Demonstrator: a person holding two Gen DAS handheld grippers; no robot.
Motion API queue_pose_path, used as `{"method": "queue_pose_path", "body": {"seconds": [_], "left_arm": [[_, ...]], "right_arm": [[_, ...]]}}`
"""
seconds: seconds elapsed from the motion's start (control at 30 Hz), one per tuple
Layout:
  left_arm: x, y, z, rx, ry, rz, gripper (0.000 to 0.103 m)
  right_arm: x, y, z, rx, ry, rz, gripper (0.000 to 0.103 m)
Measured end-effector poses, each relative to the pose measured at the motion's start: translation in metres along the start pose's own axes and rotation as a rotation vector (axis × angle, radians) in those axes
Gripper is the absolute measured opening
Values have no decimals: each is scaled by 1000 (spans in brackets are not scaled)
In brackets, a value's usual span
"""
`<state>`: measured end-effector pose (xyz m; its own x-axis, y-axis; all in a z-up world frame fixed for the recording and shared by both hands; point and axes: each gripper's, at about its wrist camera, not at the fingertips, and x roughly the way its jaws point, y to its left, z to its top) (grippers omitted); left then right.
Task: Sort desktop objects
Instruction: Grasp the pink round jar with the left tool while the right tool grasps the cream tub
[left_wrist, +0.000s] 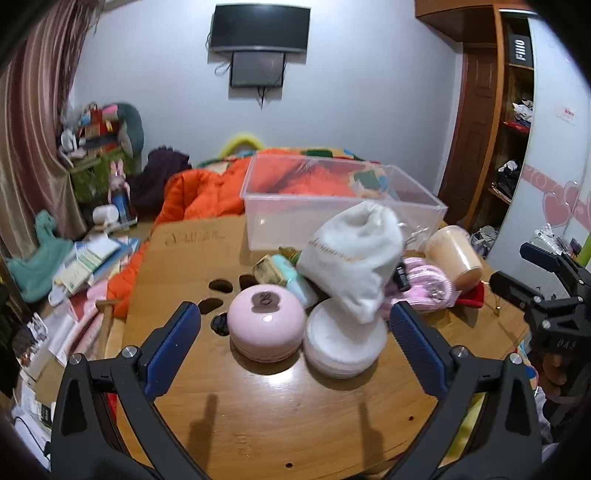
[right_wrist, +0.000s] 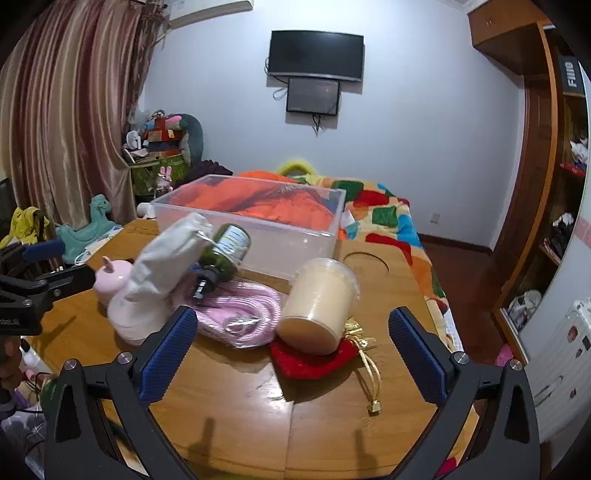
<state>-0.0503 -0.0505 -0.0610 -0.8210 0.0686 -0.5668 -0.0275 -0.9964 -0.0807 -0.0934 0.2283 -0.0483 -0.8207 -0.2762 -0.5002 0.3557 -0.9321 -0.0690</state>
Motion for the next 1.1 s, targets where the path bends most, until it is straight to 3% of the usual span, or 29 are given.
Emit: {"method": "queue_pose_path", "body": {"seconds": [0.2, 0.53, 0.9, 1.1], "left_arm": [[14, 14, 3, 3, 35, 33, 103], [35, 32, 2, 40, 140, 18, 103], [54, 41, -10, 40, 234, -35, 103], [66, 43, -5, 13, 241, -54, 103]], "right_arm": [[18, -20, 4, 36, 49, 33, 103], [50, -53, 10, 105, 157, 88, 103], [77, -49, 21, 96, 234, 164, 102], [100, -52, 24, 123, 292, 212, 86]]}}
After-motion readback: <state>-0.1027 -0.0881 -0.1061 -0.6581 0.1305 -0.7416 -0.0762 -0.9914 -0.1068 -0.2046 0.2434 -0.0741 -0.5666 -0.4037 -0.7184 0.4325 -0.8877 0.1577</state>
